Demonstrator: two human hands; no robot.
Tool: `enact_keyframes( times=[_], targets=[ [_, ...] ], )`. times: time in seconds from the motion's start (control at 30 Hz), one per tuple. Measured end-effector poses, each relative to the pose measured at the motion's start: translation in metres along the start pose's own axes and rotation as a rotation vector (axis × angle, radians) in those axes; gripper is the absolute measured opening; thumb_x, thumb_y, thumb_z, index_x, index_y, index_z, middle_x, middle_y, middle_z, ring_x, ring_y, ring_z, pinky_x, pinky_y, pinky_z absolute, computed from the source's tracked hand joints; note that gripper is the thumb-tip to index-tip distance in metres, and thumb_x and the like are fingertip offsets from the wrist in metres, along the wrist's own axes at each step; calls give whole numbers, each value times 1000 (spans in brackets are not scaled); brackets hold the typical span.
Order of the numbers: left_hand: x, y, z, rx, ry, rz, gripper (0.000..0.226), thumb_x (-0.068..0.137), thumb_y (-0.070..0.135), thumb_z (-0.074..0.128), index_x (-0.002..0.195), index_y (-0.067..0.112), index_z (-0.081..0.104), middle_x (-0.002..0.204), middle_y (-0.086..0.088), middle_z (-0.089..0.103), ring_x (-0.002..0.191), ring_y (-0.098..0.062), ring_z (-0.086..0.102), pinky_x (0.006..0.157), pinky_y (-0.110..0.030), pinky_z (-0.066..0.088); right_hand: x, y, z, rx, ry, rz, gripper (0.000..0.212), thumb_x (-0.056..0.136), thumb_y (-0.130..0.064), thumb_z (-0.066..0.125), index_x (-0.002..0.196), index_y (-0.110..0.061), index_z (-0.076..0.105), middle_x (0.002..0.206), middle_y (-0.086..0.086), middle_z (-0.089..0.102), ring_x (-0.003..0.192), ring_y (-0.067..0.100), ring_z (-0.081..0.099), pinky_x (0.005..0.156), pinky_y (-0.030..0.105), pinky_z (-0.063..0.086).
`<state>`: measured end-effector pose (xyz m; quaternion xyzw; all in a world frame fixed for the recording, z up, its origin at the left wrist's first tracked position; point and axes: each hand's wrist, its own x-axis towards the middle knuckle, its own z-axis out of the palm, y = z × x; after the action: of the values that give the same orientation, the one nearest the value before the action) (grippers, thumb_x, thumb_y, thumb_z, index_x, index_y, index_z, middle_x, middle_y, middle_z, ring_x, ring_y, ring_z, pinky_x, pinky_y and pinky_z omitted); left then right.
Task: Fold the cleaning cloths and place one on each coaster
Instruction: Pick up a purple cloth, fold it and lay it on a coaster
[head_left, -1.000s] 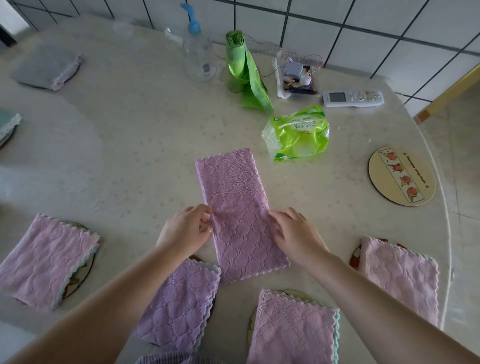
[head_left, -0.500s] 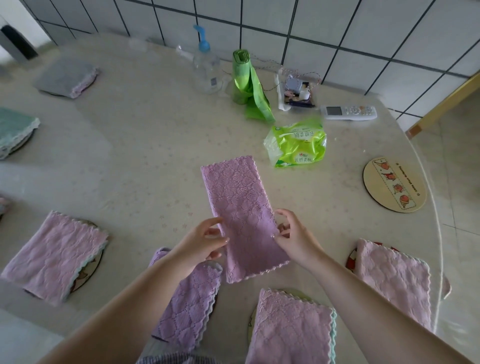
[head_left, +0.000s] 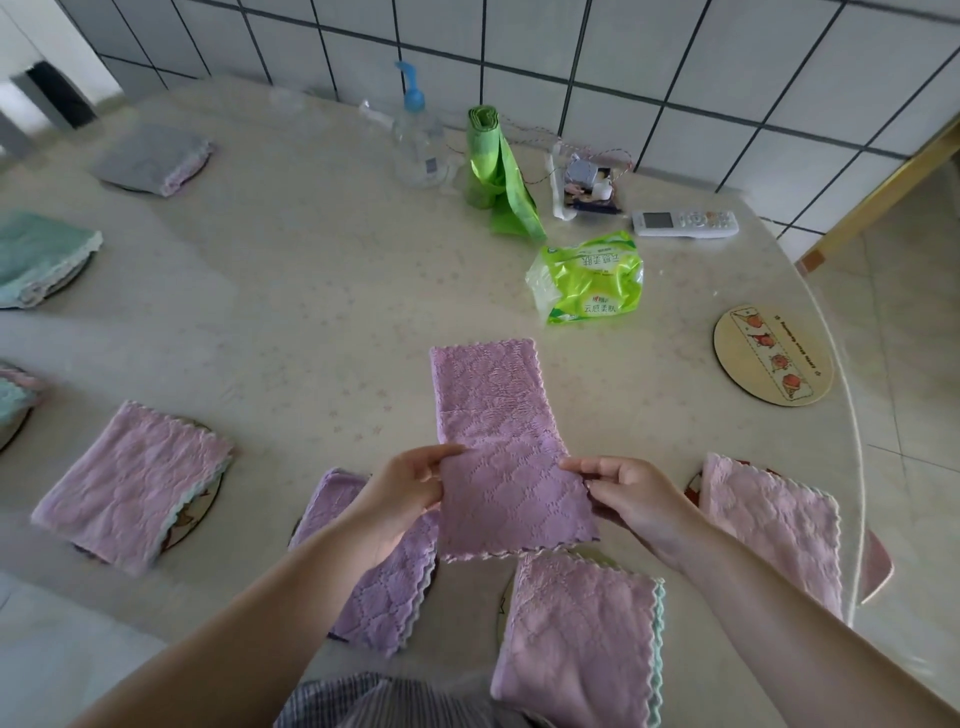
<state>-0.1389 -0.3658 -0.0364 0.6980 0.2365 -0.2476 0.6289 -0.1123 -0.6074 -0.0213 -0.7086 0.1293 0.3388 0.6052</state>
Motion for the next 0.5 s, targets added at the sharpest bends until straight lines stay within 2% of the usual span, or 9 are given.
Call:
enact_keyframes(
  times=[0.07, 0.13, 0.2, 0.27, 0.3, 0.37, 0.43, 0.5],
  targets=[
    [-8, -3, 2, 135, 77, 94, 40, 87, -7, 50, 105, 25, 66, 99, 14, 62, 90, 2, 58, 76, -10, 49, -9, 3, 3, -77, 3, -39, 35, 91, 7, 46, 97, -19, 68, 94, -4, 70, 81, 4, 65, 81, 14, 52],
    [-15, -7, 0, 307, 125, 198, 35, 87, 0, 53, 99, 29, 68, 92, 20, 63, 81, 14, 55, 70, -4, 46, -19, 3, 5, -120, 4, -77, 28, 90, 1, 54, 95, -22, 69, 93, -7, 71, 83, 2, 67, 81, 14, 52],
    [-21, -14, -4, 422, 122, 248, 29, 84, 1, 57, 87, 27, 68, 86, 12, 67, 74, 7, 59, 65, -12, 48, -28, 6, 6, -150, -5, -105, 16, 86, -11, 63, 95, -23, 70, 88, -9, 74, 82, 1, 68, 74, 12, 52],
    [-26, -20, -5, 515, 145, 258, 16, 82, 5, 59, 73, 18, 62, 80, 1, 62, 72, -12, 57, 62, -26, 43, -34, 8, 8, -141, -1, -111, 14, 82, -16, 70, 93, -24, 71, 86, -7, 75, 81, 3, 68, 72, 13, 52],
    [-26, -22, -6, 545, 166, 265, 8, 82, 9, 59, 74, 11, 61, 82, -3, 58, 74, -18, 56, 64, -28, 40, -34, 10, 9, -125, -6, -121, 16, 80, -14, 71, 92, -23, 71, 86, -5, 75, 79, 4, 68, 71, 13, 51],
    [-24, -26, -7, 582, 194, 301, 8, 82, 13, 60, 84, 6, 61, 91, -2, 56, 83, -20, 55, 71, -29, 41, -33, 12, 12, -121, -12, -150, 18, 79, -9, 72, 89, -24, 71, 84, -2, 74, 76, 7, 66, 69, 16, 50],
    [-20, -26, -5, 562, 195, 324, 9, 84, 18, 60, 92, 13, 62, 95, 4, 56, 85, -13, 55, 71, -26, 42, -28, 12, 15, -175, 39, -193, 21, 79, -9, 72, 78, -30, 71, 77, -6, 72, 69, 2, 61, 64, 13, 45],
    [-14, -22, -3, 523, 188, 316, 10, 89, 27, 56, 97, 23, 60, 94, 11, 59, 76, -1, 57, 64, -21, 42, -17, 11, 15, -366, 166, -293, 31, 80, -11, 70, 64, -37, 63, 71, -9, 63, 63, 1, 55, 56, 10, 37]
  ],
)
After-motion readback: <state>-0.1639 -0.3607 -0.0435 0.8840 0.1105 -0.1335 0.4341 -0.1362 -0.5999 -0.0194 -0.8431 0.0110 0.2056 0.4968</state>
